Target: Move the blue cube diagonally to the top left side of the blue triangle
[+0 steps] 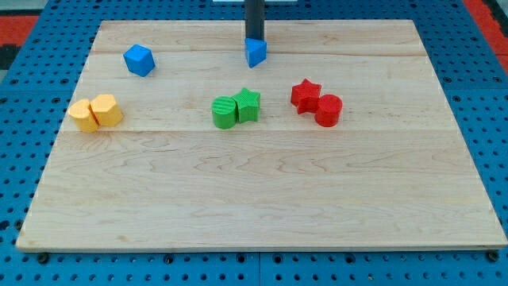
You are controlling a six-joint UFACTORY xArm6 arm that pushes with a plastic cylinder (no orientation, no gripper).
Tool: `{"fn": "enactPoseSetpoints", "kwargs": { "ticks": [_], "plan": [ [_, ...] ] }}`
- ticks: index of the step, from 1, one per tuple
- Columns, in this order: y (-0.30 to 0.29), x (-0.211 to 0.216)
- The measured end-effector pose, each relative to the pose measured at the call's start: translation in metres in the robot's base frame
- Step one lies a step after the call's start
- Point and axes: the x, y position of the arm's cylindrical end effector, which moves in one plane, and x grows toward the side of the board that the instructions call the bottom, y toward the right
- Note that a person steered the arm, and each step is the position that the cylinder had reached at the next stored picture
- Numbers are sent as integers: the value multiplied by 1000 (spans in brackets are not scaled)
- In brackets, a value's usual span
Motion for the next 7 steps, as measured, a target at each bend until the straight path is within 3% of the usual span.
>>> {"fn": "enactPoseSetpoints", "kwargs": {
  "ticks": [1, 2, 3, 4, 6, 7],
  "plan": [
    [-73, -28],
    [-183, -28],
    [-268, -1],
    [-257, 61],
    [-123, 76],
    [-128, 54]
  ]
}}
